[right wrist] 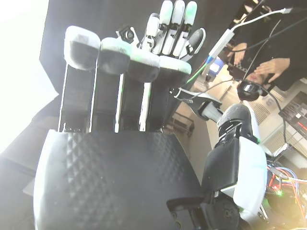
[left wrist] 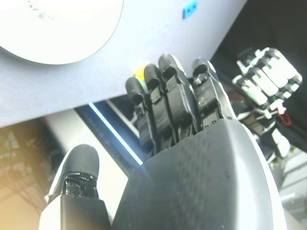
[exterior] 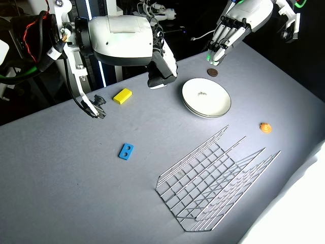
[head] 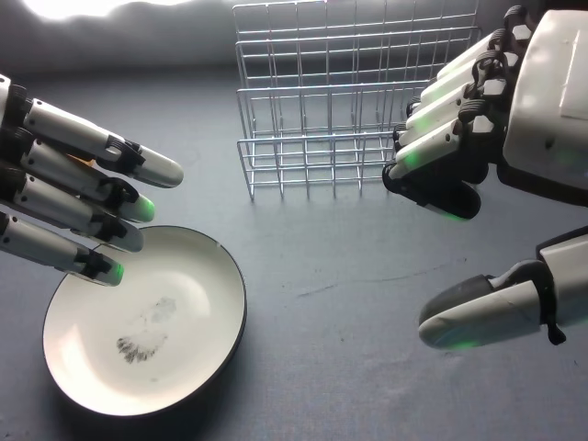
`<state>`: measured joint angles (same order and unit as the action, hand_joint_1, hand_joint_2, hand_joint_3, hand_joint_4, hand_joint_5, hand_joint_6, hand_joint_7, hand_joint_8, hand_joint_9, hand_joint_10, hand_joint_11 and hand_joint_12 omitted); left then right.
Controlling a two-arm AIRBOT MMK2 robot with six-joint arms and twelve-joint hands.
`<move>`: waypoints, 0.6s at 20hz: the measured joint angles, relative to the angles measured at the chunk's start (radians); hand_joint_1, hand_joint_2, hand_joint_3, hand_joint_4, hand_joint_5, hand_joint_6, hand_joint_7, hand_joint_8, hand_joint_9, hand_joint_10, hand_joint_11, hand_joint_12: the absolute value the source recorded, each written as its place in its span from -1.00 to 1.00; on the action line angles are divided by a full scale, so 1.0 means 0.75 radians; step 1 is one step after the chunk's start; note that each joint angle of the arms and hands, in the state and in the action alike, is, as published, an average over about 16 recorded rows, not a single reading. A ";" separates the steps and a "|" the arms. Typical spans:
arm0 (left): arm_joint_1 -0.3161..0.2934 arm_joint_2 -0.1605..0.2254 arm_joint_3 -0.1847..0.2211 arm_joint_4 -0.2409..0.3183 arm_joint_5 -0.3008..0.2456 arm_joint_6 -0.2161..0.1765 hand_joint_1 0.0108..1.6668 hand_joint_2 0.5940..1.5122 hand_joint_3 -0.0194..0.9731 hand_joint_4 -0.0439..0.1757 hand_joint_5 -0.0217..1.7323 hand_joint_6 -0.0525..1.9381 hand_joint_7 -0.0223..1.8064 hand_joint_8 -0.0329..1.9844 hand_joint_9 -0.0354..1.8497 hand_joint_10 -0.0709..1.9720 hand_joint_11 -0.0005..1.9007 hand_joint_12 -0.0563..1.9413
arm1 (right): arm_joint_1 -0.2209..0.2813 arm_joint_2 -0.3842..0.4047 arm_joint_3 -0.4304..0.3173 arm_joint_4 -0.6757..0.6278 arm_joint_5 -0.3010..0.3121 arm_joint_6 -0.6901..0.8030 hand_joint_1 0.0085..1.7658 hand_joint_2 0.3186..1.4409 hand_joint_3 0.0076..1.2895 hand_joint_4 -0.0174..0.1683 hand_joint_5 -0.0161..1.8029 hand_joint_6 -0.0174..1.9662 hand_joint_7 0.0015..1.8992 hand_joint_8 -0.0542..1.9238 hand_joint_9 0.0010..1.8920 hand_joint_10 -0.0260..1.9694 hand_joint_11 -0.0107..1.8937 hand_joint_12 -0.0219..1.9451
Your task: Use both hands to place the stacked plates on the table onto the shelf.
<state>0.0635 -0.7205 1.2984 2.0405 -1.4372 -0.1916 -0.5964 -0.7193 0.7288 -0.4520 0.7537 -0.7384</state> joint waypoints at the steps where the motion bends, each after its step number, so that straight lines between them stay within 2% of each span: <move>1: 0.000 0.000 0.000 0.000 0.000 0.000 -0.95 -0.06 -0.56 -0.57 -0.82 -0.86 -0.85 -0.95 -0.85 -0.90 -0.96 -0.95 | 0.000 0.000 0.000 0.000 0.000 0.000 -0.98 0.31 -0.92 -0.79 -0.58 -0.06 -0.62 -0.05 -0.65 -0.06 -0.60 -0.10; 4: 0.000 0.000 0.000 0.000 0.000 0.000 -0.96 -0.05 -0.64 -0.57 -0.86 -0.88 -0.88 -0.96 -0.88 -0.90 -0.97 -0.95 | 0.000 0.000 0.000 0.000 0.001 0.000 -0.98 0.33 -0.94 -0.79 -0.68 -0.29 -0.71 -0.27 -0.74 -0.30 -0.69 -0.32; 8: -0.002 0.000 0.001 0.000 0.000 0.000 -0.97 -0.06 -0.70 -0.57 -0.89 -0.90 -0.90 -0.97 -0.89 -0.90 -0.97 -0.94 | -0.001 0.000 0.000 -0.001 0.002 0.000 -0.98 0.35 -0.95 -0.79 -0.76 -0.47 -0.78 -0.44 -0.80 -0.47 -0.76 -0.49; 12: -0.005 0.000 0.002 -0.001 -0.001 0.000 -0.99 -0.07 -0.87 -0.57 -0.96 -0.94 -0.97 -0.98 -0.95 -0.92 -0.98 -0.94 | -0.003 0.000 0.000 -0.005 0.003 0.003 -0.97 0.40 -0.98 -0.78 -0.94 -0.85 -0.96 -0.83 -0.97 -0.86 -0.94 -0.88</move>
<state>0.0599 -0.7208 1.3002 2.0394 -1.4378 -0.1918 -0.5986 -0.7192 0.7289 -0.4556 0.7561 -0.7362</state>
